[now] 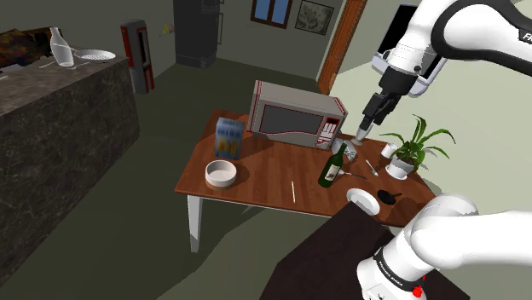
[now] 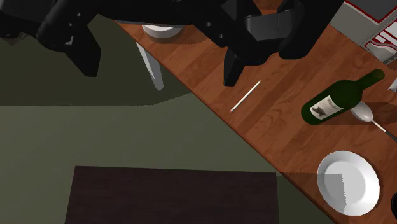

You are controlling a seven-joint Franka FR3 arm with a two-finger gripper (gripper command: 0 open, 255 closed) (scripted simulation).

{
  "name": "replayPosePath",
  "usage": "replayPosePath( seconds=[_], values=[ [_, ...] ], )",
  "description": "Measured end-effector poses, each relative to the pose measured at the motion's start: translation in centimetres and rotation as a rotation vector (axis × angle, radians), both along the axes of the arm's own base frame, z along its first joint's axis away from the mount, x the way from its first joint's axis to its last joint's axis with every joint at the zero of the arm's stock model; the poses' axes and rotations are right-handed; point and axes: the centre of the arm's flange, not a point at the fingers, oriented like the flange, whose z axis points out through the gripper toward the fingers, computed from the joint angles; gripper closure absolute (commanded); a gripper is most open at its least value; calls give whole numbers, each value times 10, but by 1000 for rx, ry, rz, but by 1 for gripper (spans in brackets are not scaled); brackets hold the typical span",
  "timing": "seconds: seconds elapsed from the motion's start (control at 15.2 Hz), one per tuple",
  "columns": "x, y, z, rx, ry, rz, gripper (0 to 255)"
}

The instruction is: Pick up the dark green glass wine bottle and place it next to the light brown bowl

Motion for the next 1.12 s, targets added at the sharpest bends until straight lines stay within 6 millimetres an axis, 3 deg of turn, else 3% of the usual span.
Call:
replayPosePath(
  seconds=[0.13,0.33,1.12],
  values=[
    [1,-5,-3,-1,-1,2,0],
    [5,-30,-25,-4,-6,16,0],
    [34,-149,-118,-18,-36,85,0]
  ],
)
